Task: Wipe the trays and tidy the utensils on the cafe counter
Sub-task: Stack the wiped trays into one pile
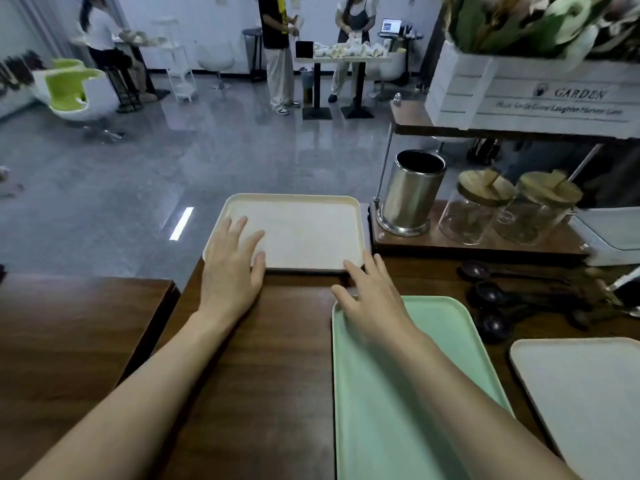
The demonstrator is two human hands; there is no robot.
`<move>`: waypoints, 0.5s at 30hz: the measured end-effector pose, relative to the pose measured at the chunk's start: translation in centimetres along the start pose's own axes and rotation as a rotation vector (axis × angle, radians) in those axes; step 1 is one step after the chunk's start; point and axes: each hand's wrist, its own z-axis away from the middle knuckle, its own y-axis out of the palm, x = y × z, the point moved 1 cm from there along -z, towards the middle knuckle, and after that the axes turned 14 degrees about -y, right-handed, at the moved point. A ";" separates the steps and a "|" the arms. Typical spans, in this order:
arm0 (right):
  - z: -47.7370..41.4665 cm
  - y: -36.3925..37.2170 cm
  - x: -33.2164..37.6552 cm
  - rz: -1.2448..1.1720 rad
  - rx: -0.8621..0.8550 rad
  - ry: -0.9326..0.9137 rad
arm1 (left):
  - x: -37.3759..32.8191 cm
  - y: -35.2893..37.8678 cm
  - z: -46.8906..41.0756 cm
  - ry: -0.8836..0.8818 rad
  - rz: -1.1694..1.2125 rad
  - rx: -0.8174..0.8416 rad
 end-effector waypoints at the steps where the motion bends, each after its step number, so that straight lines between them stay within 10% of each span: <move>1: 1.7 -0.2 0.1 -0.019 0.011 0.002 | -1.7 -0.1 1.7 0.043 0.064 0.039; 8: 12.1 -3.3 -0.7 -0.080 0.073 -0.006 | -10.5 1.6 8.7 0.097 0.240 0.448; 15: 18.8 -4.7 -2.0 -0.120 0.135 -0.048 | -9.5 -0.3 12.7 -0.023 0.010 0.237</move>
